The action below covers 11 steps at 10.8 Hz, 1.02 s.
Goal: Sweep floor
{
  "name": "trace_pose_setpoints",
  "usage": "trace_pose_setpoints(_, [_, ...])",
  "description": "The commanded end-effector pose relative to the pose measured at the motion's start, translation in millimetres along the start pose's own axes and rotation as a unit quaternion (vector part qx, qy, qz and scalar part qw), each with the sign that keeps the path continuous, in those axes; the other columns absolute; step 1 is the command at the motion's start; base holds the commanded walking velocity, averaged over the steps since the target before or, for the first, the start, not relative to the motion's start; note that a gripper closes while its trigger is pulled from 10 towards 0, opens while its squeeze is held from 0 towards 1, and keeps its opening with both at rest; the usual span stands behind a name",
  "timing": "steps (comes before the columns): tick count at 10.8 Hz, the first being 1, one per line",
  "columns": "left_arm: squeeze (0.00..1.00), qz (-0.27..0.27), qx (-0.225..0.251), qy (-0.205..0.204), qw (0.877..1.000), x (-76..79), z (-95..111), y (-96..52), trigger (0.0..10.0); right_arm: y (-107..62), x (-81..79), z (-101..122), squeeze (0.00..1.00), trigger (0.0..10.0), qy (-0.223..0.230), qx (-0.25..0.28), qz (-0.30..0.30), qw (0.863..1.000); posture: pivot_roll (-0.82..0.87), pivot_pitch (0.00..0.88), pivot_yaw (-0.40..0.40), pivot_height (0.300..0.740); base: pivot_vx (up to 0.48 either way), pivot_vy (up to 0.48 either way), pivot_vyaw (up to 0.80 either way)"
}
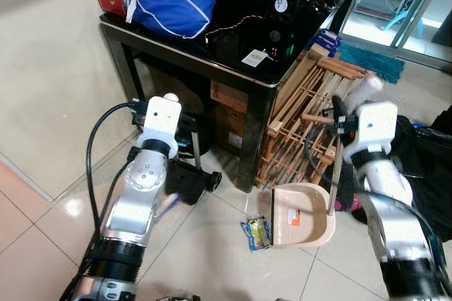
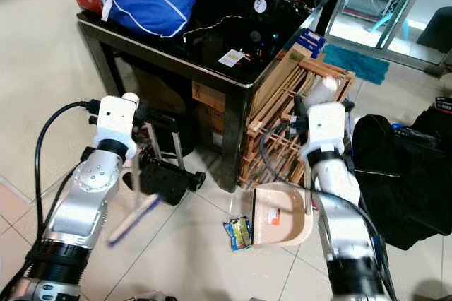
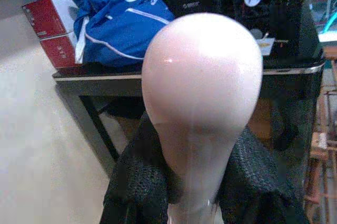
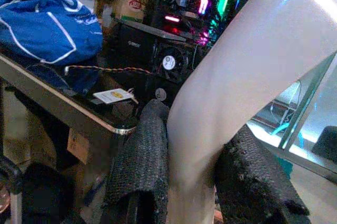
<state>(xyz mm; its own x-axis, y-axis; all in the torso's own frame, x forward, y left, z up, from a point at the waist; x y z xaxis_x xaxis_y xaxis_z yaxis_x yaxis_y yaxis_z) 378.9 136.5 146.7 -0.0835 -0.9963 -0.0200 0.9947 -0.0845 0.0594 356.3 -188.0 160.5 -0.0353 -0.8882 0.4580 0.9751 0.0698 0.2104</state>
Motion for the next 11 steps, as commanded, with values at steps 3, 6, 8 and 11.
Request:
trace_pose_setpoints(3, [0.00,-0.035,0.022,-0.008,0.999,21.2,4.6,-2.5,10.0,-18.0,-12.6,-20.1,0.00,10.0,0.003,-0.049,0.049,0.998,-0.06,0.075,0.010,0.740,0.000,0.000,0.00])
trace_pose_setpoints(6, [0.00,-0.055,0.019,-0.025,0.998,37.6,3.9,-6.7,10.0,-37.6,-31.8,-37.5,0.00,10.0,0.044,-0.110,0.055,0.991,-0.06,0.086,0.022,0.740,0.000,0.000,0.00])
trace_pose_setpoints(8, [0.00,-0.053,0.025,-0.024,0.998,35.5,9.6,-11.8,10.0,-34.0,-13.6,-18.5,0.00,10.0,0.052,-0.093,0.038,0.994,-0.05,0.097,0.026,0.740,0.000,0.000,0.00])
trace_pose_setpoints(11, [0.00,-0.041,0.028,-0.015,0.999,23.8,12.3,-18.6,10.0,-32.5,7.3,6.6,0.00,10.0,0.031,-0.077,0.070,0.994,-0.05,0.093,0.024,0.740,0.000,0.000,0.00])
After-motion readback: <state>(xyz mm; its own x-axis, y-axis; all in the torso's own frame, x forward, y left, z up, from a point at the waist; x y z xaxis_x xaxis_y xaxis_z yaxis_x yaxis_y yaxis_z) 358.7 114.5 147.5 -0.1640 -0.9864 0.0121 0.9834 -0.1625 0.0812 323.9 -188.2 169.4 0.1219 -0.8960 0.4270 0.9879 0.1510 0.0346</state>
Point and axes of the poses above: a point about 5 cm out from each wrist's last joint towards the gripper, its own y axis pointing out of the wrist towards the gripper, its own z axis along the axis of the wrist's last joint, x = y × z, the point moved 6 cm from there along y, pointing out of the wrist towards the gripper, and after that the axes turned 14 degrees about -y, right-handed, at the moved point
